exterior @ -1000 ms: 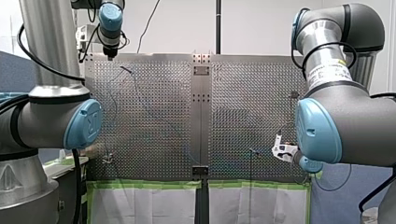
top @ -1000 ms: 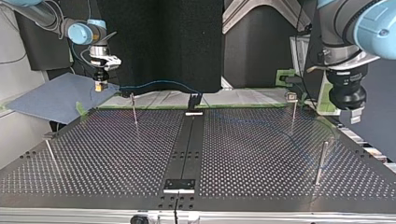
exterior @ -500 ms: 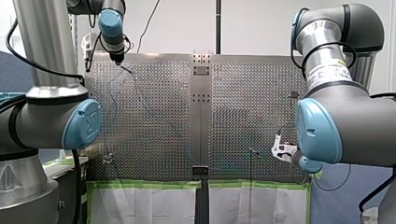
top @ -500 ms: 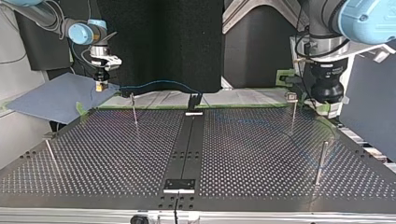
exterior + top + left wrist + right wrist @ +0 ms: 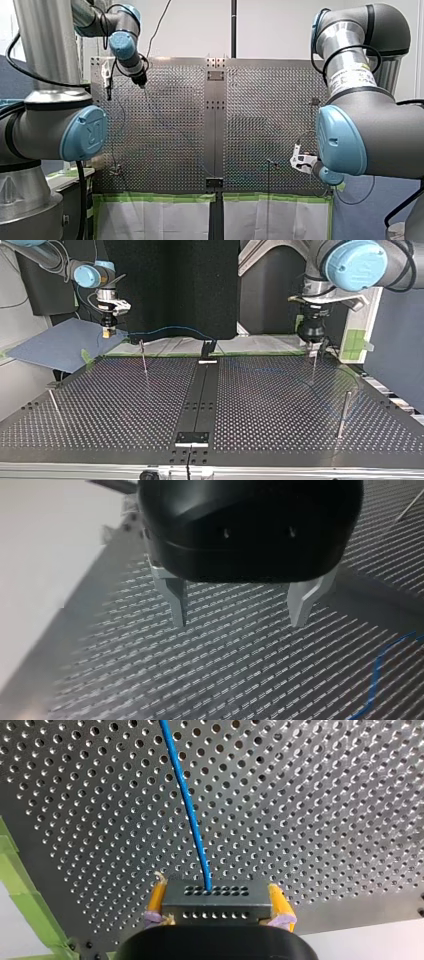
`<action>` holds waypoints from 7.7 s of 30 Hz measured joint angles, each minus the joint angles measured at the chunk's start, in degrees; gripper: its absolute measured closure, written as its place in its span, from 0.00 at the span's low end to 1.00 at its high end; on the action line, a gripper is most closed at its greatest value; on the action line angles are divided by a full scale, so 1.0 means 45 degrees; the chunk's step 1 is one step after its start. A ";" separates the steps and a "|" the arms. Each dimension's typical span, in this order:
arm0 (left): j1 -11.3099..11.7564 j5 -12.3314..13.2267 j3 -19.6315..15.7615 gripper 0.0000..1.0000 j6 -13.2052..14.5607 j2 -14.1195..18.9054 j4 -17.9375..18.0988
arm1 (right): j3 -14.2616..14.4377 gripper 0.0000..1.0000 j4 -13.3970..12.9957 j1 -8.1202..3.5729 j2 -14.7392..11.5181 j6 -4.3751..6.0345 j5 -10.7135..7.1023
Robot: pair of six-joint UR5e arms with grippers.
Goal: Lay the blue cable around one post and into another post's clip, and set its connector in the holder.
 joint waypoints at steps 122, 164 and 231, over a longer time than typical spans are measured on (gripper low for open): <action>-0.9759 -0.2416 0.4331 0.00 -0.4132 -1.3360 1.1111 | 0.0002 1.00 0.0583 -0.0056 -0.0005 -0.0079 0.0011; -0.9967 -0.3173 0.6058 0.00 -0.4455 -1.7695 1.1106 | 0.0000 1.00 0.0714 0.0039 -0.0006 -0.0116 0.0028; -0.8631 -0.7319 0.6645 0.00 0.0664 -1.6790 1.0120 | 0.0009 1.00 0.0789 0.0062 -0.0006 -0.0213 0.0030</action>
